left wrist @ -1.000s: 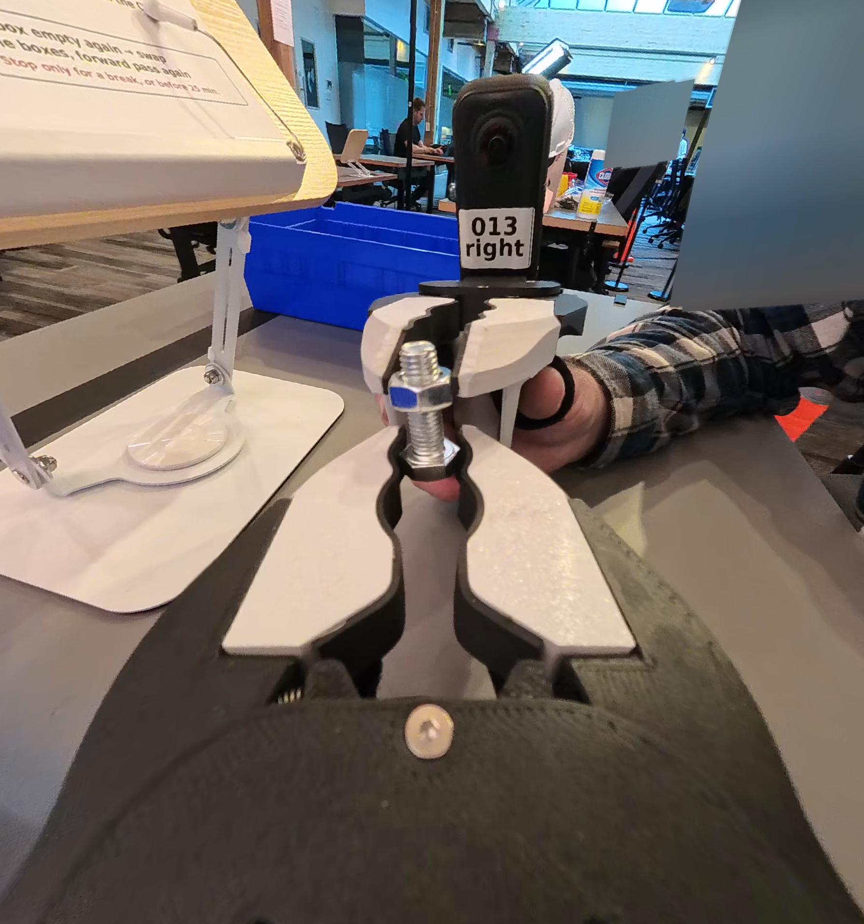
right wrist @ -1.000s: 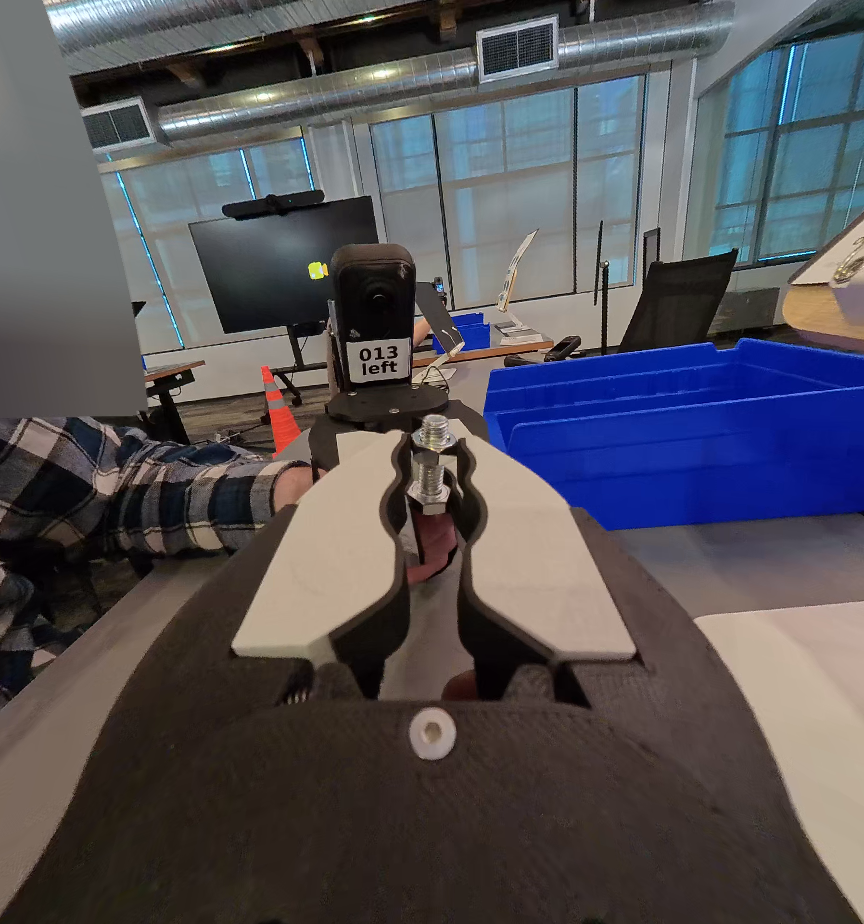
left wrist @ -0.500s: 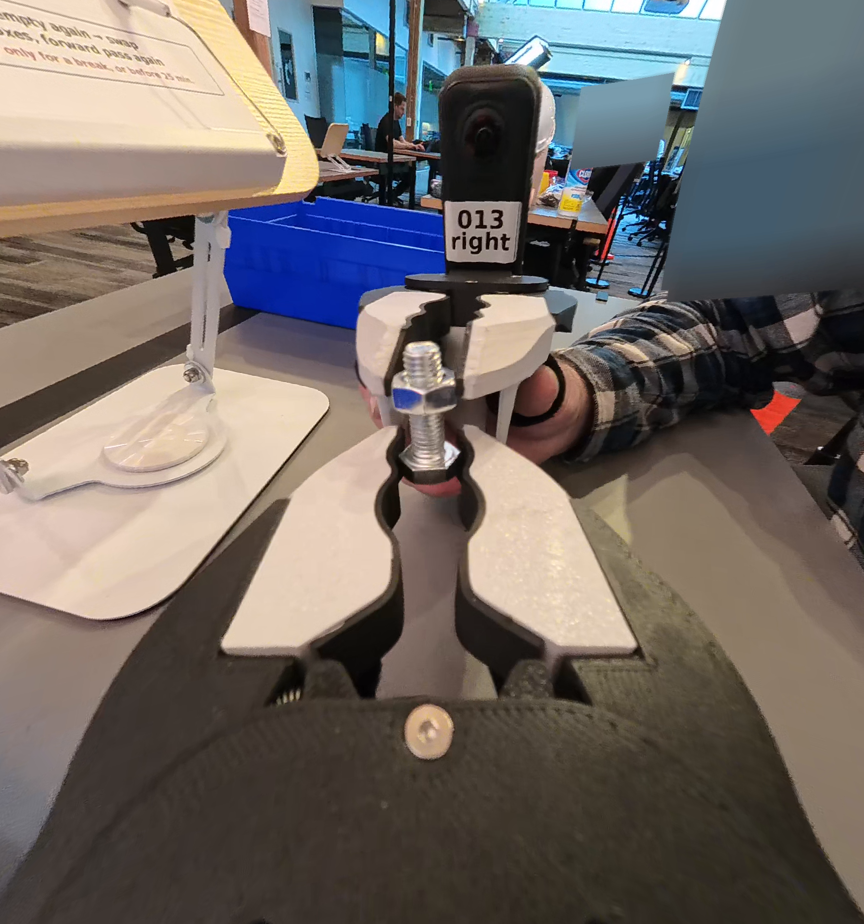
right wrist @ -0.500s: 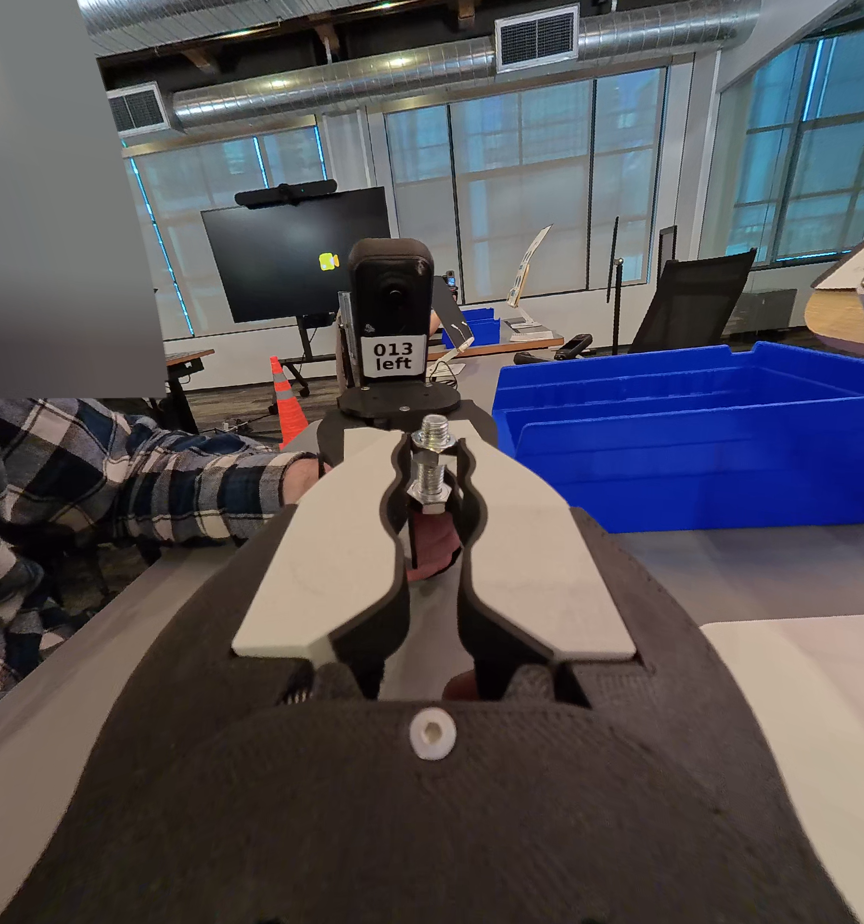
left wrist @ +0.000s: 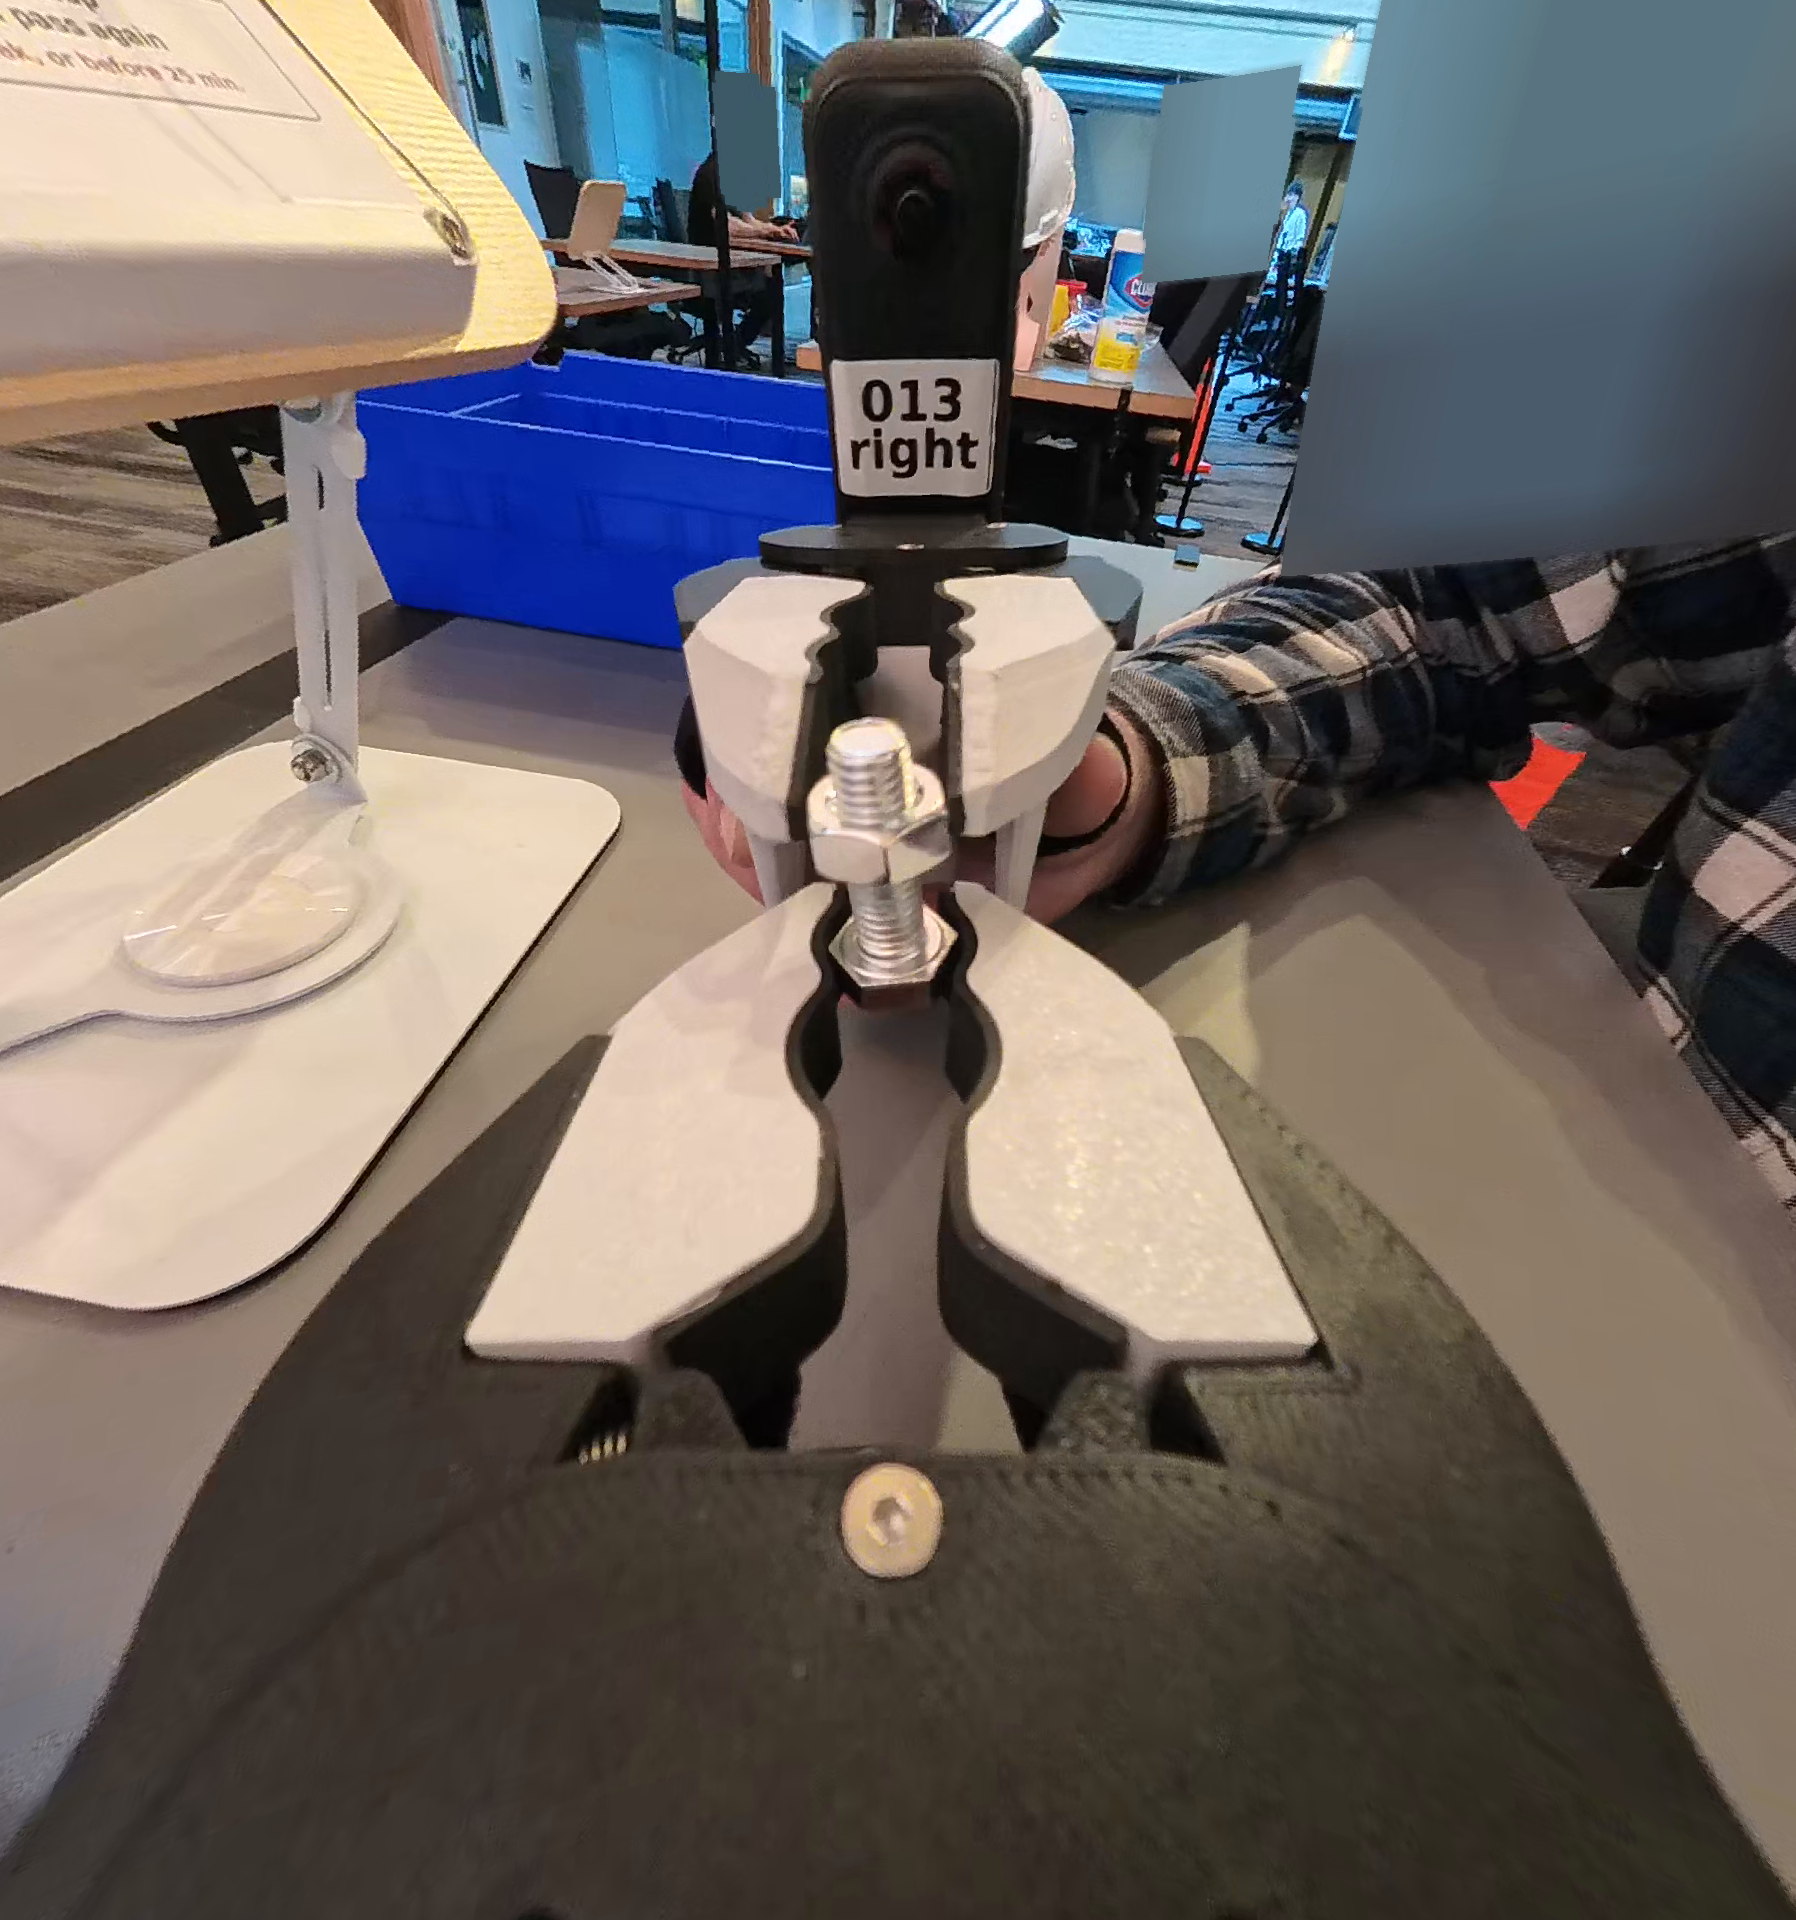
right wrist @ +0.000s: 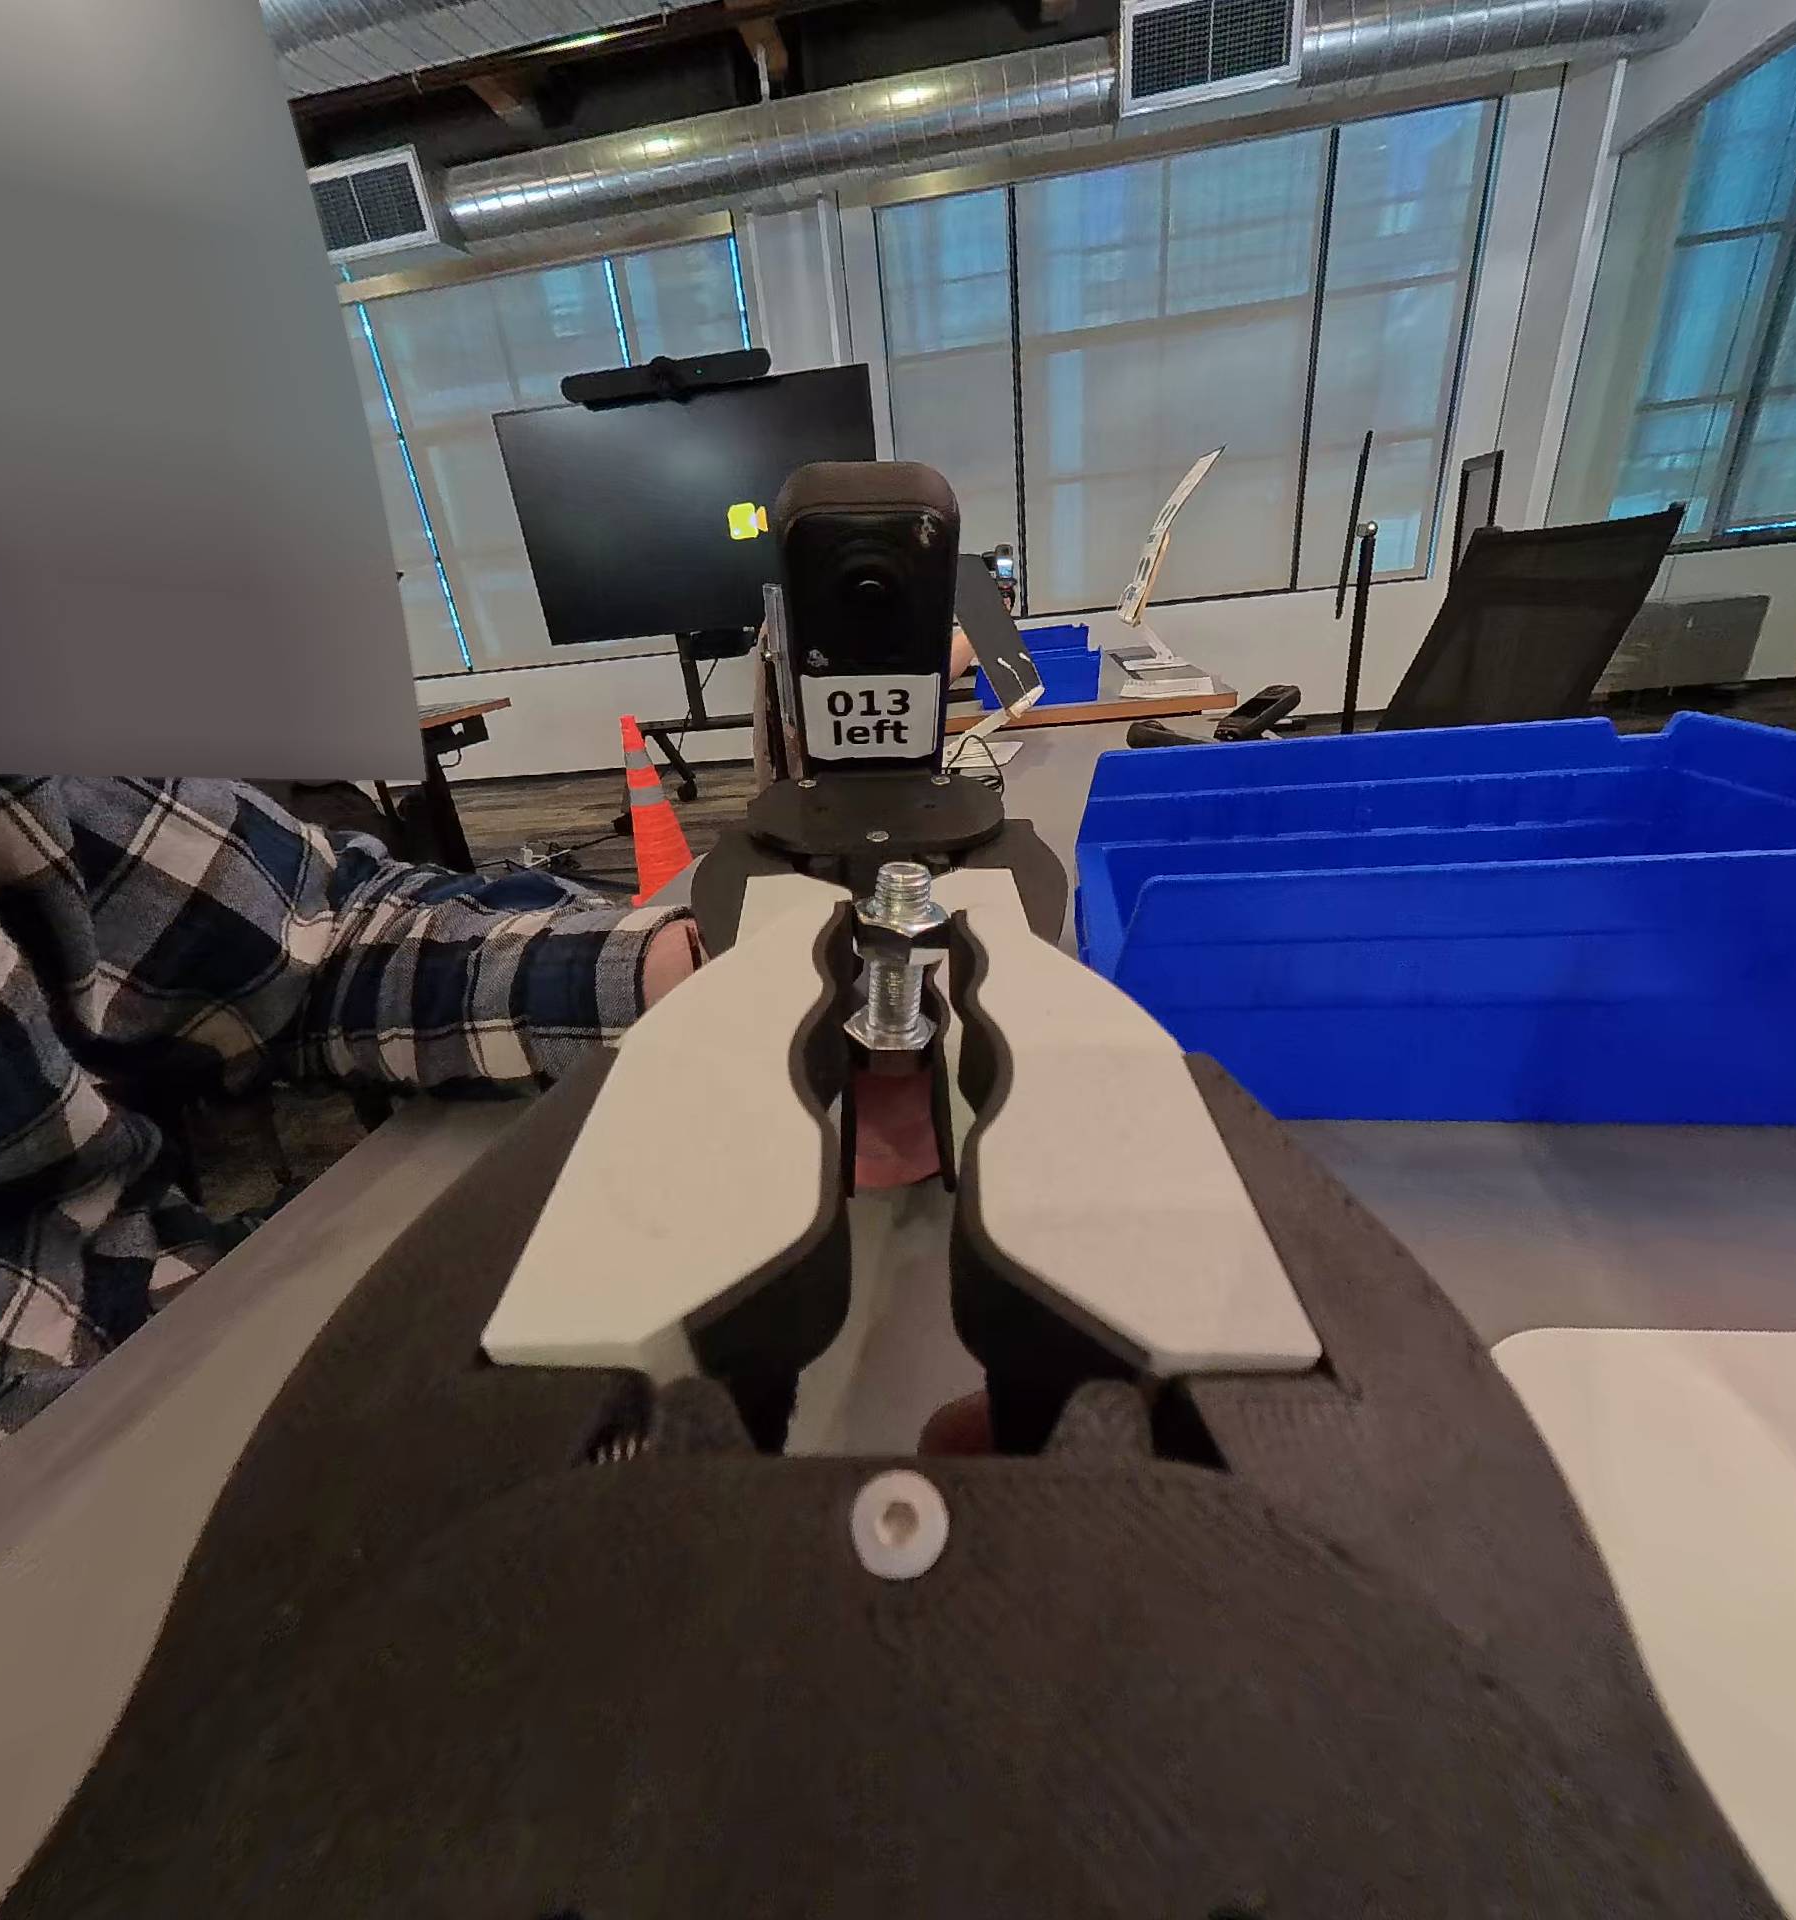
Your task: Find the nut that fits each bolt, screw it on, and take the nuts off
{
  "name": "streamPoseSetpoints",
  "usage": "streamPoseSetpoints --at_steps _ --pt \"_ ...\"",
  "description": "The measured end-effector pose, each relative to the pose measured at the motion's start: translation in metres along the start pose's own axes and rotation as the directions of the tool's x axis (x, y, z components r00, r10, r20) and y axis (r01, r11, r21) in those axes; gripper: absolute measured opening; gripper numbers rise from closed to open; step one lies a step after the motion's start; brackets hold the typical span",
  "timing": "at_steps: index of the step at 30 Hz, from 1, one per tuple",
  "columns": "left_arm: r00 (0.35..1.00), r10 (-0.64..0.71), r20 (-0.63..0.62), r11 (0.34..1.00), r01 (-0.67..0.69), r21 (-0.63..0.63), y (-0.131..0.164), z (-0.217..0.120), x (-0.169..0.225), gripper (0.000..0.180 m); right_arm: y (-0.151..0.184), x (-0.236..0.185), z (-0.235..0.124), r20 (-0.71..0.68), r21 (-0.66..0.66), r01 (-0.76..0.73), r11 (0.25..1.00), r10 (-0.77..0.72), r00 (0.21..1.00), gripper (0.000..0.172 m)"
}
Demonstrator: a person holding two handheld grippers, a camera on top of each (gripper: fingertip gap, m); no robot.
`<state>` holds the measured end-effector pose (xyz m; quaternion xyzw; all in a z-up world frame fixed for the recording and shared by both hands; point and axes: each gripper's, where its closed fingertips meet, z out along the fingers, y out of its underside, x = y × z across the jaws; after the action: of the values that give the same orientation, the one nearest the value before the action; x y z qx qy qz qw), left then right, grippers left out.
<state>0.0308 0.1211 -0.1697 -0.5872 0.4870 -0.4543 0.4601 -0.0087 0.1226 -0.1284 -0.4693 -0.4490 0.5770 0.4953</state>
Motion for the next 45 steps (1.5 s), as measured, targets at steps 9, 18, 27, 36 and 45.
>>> streamPoseSetpoints --at_steps 9,18,27,36,45 --pt "0.999 -0.024 -0.029 0.999 0.024 0.024 -0.003 0.001 0.003 0.019 -0.004 -0.003 0.001 0.007 0.029 -0.003 1.0 0.003 1.0 0.018" --pt "1.0 -0.004 -0.023 1.0 0.004 0.015 -0.002 0.0 0.004 0.015 -0.002 -0.004 0.002 0.008 0.021 0.01 1.0 -0.01 1.0 0.018" --pt "1.0 0.008 -0.005 1.0 -0.008 -0.01 0.002 0.0 0.001 0.015 0.0 -0.001 0.001 0.001 0.003 -0.002 1.0 0.002 1.0 0.021" --pt "0.999 0.037 0.006 0.998 -0.037 -0.048 0.007 0.004 0.002 0.015 0.004 0.008 0.006 -0.076 -0.04 0.013 0.999 -0.016 0.997 0.06" --pt "1.0 0.016 -0.014 0.999 -0.016 0.034 -0.006 -0.004 0.005 0.015 0.0 0.015 0.0 -0.095 -0.027 0.01 1.0 -0.012 0.995 0.055"
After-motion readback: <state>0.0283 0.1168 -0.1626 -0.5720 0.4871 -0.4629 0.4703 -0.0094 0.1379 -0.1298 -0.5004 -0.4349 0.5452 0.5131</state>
